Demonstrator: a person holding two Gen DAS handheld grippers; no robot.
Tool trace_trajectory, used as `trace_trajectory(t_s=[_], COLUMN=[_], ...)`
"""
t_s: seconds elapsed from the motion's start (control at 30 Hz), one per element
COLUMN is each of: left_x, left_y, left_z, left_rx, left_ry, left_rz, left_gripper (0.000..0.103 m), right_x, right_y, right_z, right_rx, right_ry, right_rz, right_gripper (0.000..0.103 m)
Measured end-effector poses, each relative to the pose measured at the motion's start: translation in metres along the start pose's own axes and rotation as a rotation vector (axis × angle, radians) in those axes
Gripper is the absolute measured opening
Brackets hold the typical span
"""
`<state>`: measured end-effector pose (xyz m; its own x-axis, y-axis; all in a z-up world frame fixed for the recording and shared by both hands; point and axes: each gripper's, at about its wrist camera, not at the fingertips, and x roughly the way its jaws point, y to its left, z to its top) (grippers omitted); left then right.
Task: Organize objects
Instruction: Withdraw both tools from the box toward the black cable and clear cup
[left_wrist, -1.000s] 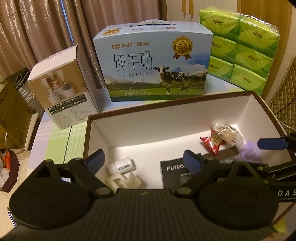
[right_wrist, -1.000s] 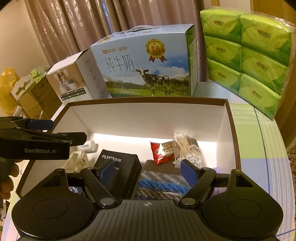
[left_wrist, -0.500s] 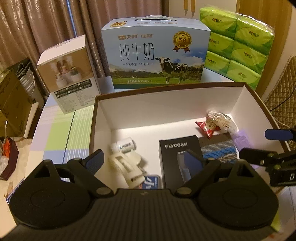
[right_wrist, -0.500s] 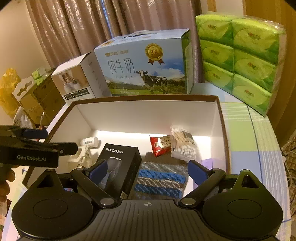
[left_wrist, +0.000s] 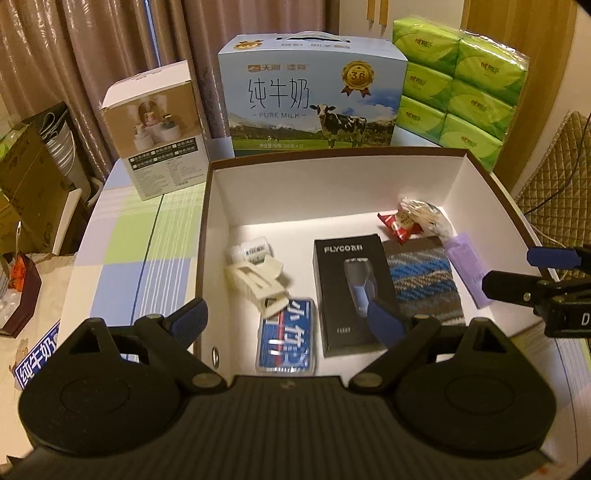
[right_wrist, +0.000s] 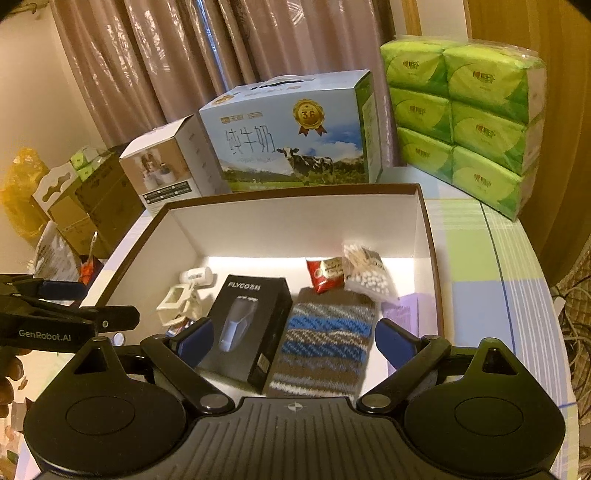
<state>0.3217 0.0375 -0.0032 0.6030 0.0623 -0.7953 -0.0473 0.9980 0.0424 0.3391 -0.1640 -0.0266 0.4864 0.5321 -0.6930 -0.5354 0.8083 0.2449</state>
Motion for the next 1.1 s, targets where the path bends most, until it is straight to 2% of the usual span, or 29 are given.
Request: trace_trajectory(t_s=[0.4, 1.1], left_x=[-0.031, -0.072], left_y=[0.001, -0.002], left_z=[-0.032, -0.101], left_rx=[-0.016, -0.025], left_ry=[0.013, 0.064], left_rz=[-0.003, -0.013], left_gripper=[0.091, 0.091], right_x=[-0.023, -0.063], right_y=[0.011, 0.04], right_z=[-0.018, -0.069], right_rx=[-0.004, -0.023], right_ry=[0.0, 0.029], right_rz=[0.007, 0.028], right_gripper=[0.092, 0.092])
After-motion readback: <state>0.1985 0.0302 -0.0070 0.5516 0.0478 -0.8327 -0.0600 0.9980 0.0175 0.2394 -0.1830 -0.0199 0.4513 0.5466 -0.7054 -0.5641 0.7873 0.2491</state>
